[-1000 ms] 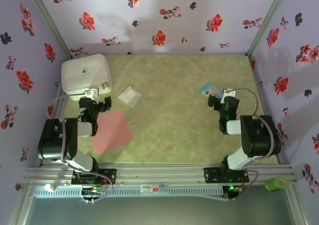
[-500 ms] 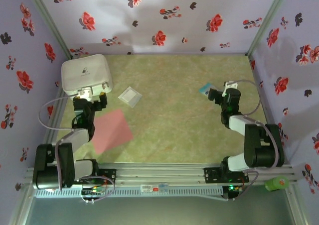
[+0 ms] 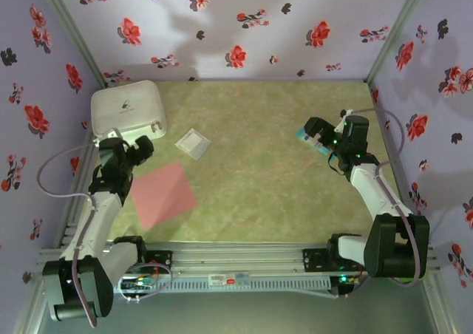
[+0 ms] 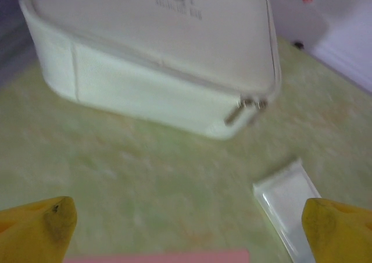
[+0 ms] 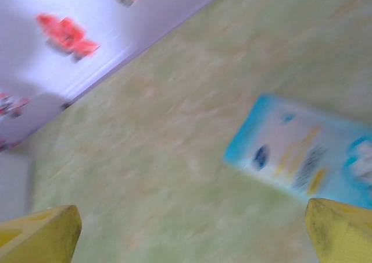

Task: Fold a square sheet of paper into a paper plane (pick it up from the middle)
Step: Move the square sheet of paper to the center of the table.

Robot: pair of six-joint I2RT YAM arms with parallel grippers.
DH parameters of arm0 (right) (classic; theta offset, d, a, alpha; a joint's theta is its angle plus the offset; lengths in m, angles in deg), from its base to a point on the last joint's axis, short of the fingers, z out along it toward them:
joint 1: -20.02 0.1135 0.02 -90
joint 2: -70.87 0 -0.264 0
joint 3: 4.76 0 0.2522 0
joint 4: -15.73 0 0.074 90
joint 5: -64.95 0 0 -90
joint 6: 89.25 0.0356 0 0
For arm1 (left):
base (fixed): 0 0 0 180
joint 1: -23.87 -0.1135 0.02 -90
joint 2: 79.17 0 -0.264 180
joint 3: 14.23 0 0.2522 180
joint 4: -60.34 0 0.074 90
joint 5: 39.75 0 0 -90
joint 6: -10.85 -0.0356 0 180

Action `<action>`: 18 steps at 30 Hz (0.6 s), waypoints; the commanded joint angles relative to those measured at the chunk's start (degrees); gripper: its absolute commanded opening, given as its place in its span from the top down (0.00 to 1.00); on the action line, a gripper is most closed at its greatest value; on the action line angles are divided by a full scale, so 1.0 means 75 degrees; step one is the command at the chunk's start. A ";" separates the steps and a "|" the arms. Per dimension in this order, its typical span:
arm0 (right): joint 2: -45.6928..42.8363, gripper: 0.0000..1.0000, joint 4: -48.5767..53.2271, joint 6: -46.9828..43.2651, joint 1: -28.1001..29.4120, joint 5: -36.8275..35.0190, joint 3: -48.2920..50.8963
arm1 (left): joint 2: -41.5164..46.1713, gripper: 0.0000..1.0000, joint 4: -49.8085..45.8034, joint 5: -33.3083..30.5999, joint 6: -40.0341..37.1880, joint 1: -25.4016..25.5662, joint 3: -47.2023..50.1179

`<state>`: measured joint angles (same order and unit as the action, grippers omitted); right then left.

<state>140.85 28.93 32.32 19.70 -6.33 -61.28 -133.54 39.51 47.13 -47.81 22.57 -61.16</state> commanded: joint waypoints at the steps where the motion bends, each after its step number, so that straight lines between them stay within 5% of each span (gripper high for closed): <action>1: -0.0059 0.01 0.0108 0.1086 0.0288 0.1968 0.0223 | 0.0182 0.00 -0.1433 0.1737 0.1280 -0.0027 0.0189; 12: -0.0261 0.01 0.0519 0.1165 0.1458 0.1790 0.0240 | -0.0363 0.13 -0.2400 0.1974 0.1225 0.0454 0.0282; 18: -0.0050 0.01 0.0333 0.1459 0.1878 0.1607 0.0159 | -0.1451 0.16 -0.2837 0.1254 0.0764 0.0807 -0.0247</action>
<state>139.89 33.17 41.19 32.71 5.61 -60.30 -141.74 21.70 59.44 -39.73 27.70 -60.14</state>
